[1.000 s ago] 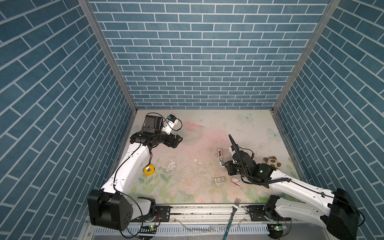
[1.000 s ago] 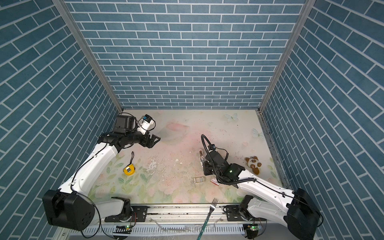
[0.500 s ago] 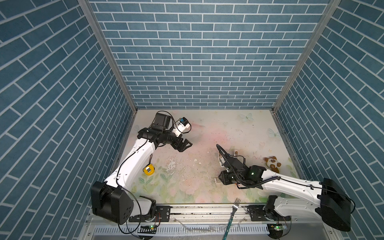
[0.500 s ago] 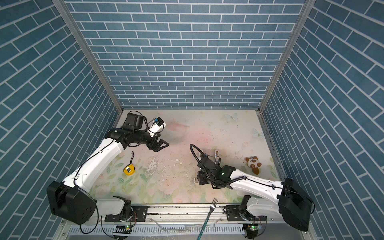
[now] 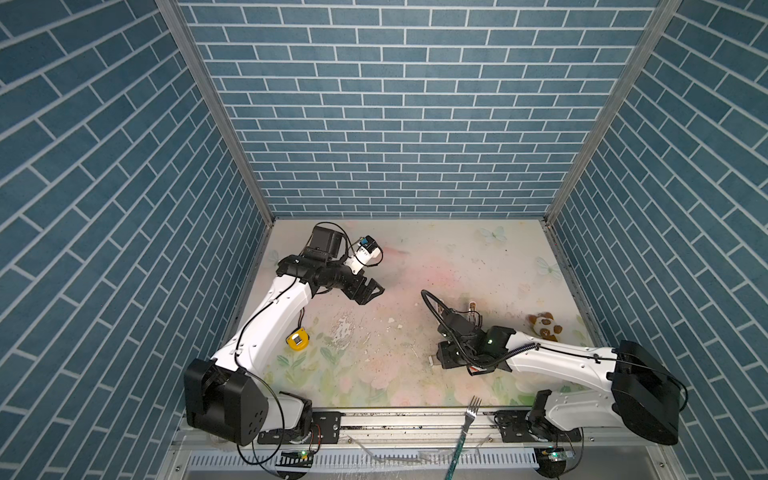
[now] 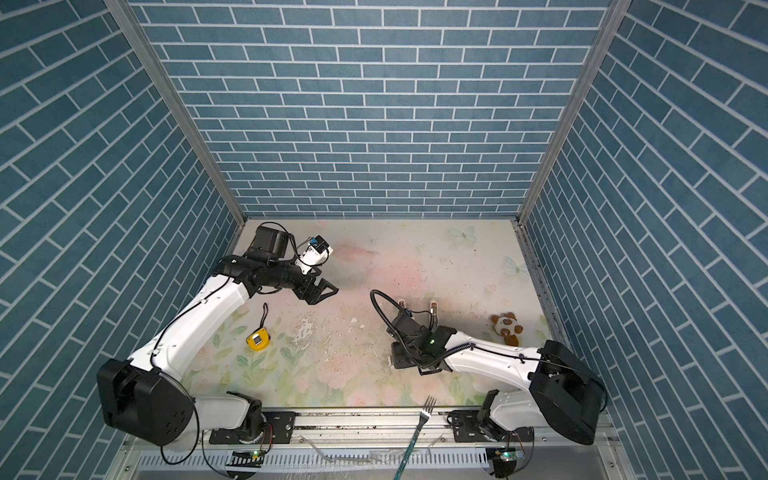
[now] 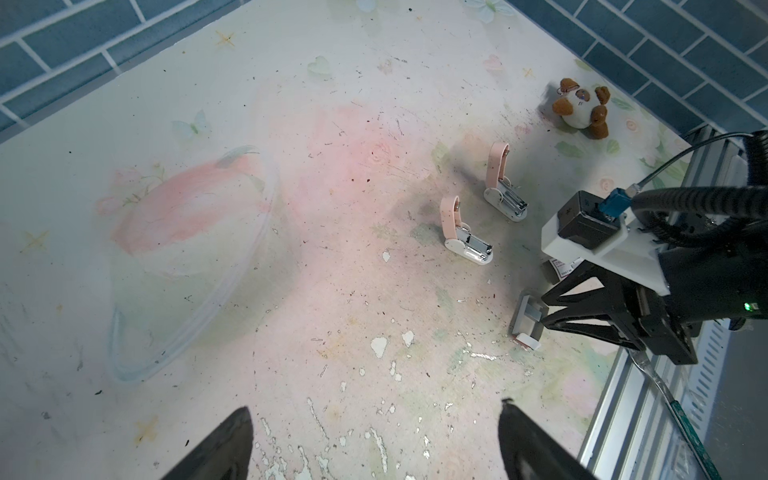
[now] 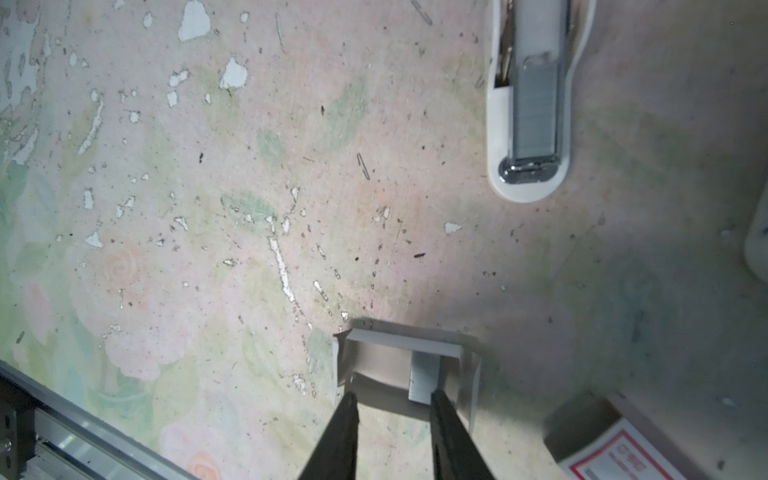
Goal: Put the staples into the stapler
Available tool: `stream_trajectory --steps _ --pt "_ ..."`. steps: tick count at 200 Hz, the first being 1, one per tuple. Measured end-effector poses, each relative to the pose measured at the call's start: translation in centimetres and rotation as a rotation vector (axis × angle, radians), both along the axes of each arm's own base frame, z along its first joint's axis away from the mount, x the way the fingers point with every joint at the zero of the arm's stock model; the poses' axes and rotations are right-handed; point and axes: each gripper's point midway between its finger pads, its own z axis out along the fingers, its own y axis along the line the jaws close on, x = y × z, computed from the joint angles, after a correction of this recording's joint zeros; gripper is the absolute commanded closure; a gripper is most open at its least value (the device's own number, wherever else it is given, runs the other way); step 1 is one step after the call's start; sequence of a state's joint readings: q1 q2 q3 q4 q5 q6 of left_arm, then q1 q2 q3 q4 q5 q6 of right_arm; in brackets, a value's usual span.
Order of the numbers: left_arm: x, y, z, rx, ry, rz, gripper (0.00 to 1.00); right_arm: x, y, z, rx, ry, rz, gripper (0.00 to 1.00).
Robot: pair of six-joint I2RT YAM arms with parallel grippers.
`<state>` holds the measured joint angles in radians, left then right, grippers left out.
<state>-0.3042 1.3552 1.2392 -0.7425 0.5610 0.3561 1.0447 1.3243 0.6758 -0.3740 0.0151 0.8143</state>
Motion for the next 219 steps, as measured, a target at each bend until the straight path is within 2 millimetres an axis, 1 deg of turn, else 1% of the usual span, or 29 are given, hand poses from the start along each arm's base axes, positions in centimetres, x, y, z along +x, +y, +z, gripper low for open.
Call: stream_trajectory --steps 65,87,219 --pt "0.0 0.0 -0.1 -0.001 -0.002 0.000 0.07 0.3 0.6 -0.4 -0.028 0.009 0.003 0.71" --pt "0.0 0.0 -0.2 0.000 0.001 0.000 0.07 0.4 0.4 -0.7 -0.050 0.011 0.001 0.71" --pt "-0.2 0.1 -0.4 0.002 0.000 0.002 0.07 0.5 -0.6 -0.9 -0.111 -0.013 -0.008 0.71"
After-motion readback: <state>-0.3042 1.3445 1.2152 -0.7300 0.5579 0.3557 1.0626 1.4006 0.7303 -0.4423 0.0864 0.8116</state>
